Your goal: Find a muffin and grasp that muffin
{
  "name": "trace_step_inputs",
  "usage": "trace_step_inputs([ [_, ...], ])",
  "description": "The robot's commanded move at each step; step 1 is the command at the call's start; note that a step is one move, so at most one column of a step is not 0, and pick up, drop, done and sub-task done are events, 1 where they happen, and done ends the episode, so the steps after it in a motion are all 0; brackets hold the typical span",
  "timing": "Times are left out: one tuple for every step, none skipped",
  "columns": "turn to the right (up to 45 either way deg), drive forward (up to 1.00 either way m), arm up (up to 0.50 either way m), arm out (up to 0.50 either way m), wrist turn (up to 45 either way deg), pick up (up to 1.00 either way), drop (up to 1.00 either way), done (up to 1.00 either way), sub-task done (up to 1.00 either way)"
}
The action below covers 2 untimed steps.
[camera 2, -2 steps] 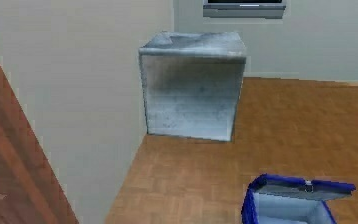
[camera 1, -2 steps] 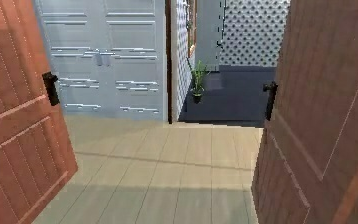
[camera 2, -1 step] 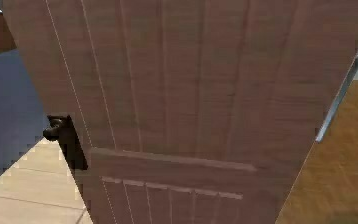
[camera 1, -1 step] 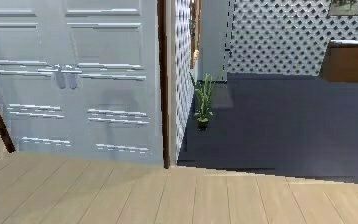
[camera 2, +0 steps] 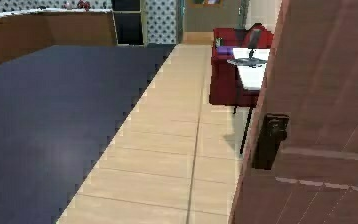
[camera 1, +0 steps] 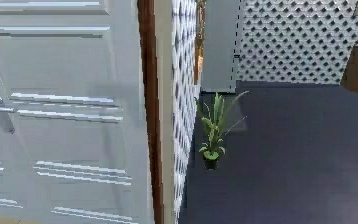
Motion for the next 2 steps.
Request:
trace_step_inputs([
  [45.0, 0.0, 0.0, 0.0, 0.0, 0.0, 0.0, 0.0, 0.0],
  [3.0, 0.0, 0.0, 0.0, 0.0, 0.0, 0.0, 0.0, 0.0],
])
